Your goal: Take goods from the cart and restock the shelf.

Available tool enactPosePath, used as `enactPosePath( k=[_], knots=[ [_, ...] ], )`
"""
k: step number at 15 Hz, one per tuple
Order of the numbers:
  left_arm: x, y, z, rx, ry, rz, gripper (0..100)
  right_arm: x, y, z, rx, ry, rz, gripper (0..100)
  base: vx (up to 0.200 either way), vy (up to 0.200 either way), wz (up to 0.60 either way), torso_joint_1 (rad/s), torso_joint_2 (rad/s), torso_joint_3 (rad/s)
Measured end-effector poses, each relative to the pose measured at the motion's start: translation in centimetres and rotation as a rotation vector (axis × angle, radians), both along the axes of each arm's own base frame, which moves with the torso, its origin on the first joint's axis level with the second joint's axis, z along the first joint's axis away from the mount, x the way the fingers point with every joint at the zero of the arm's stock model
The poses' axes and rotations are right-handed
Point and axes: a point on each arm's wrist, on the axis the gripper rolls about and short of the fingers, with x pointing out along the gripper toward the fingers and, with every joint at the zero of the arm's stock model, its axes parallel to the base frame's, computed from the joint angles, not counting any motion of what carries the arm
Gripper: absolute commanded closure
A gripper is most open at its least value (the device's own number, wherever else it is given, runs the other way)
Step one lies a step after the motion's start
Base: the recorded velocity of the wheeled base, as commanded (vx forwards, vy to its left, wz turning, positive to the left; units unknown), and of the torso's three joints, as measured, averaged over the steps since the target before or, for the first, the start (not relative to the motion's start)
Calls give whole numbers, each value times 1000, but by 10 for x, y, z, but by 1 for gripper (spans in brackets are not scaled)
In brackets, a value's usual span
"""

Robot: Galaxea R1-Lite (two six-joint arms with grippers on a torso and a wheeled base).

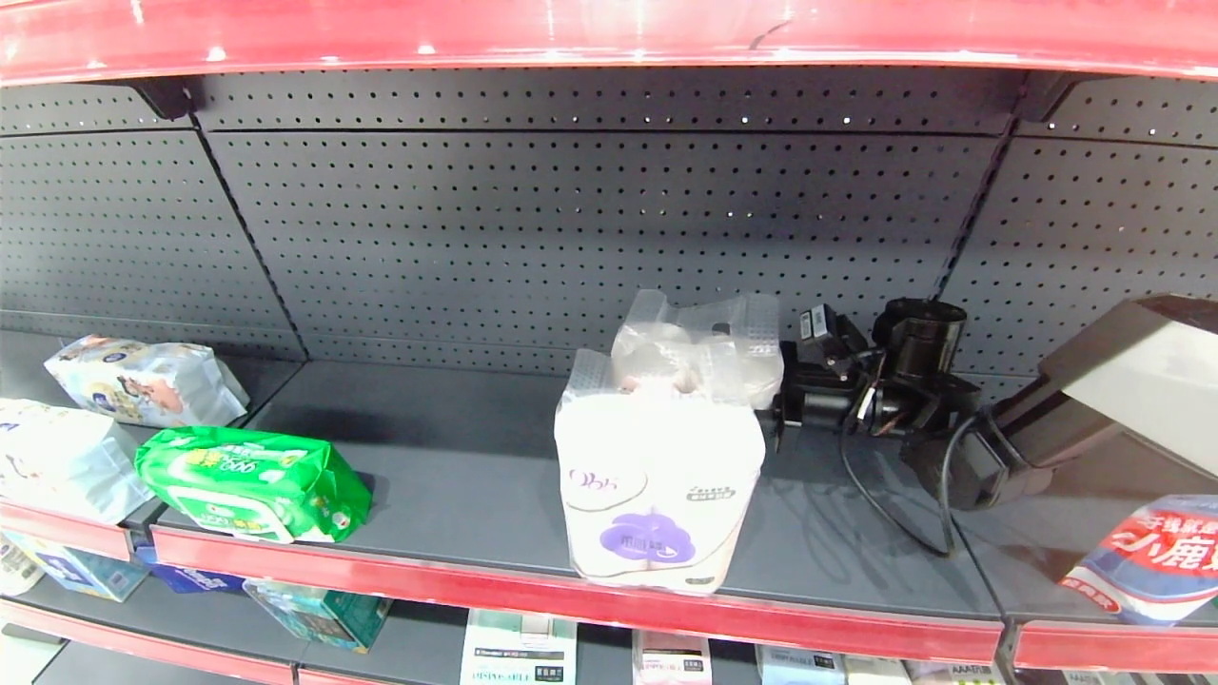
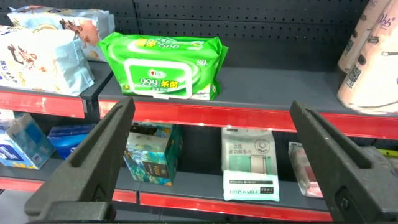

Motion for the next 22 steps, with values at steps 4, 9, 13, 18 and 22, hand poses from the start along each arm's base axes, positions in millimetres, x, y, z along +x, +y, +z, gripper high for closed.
enactPosePath(
  k=[4, 9, 13, 18, 22],
  knots=[
    [0, 0, 0, 0, 0, 0, 0, 5, 1, -1, 9, -7, 43, 100, 0, 0, 0, 0, 0, 0],
    [0, 0, 0, 0, 0, 0, 0, 7, 1, -2, 16, -2, 85, 100, 0, 0, 0, 0, 0, 0],
    [0, 0, 0, 0, 0, 0, 0, 12, 4, -1, 29, 26, 87, 100, 0, 0, 0, 0, 0, 0],
    [0, 0, 0, 0, 0, 0, 0, 15, 7, -3, 42, 66, 124, 100, 0, 0, 0, 0, 0, 0],
    [0, 0, 0, 0, 0, 0, 0, 16, 7, -4, 44, 73, 137, 100, 0, 0, 0, 0, 0, 0]
  ],
)
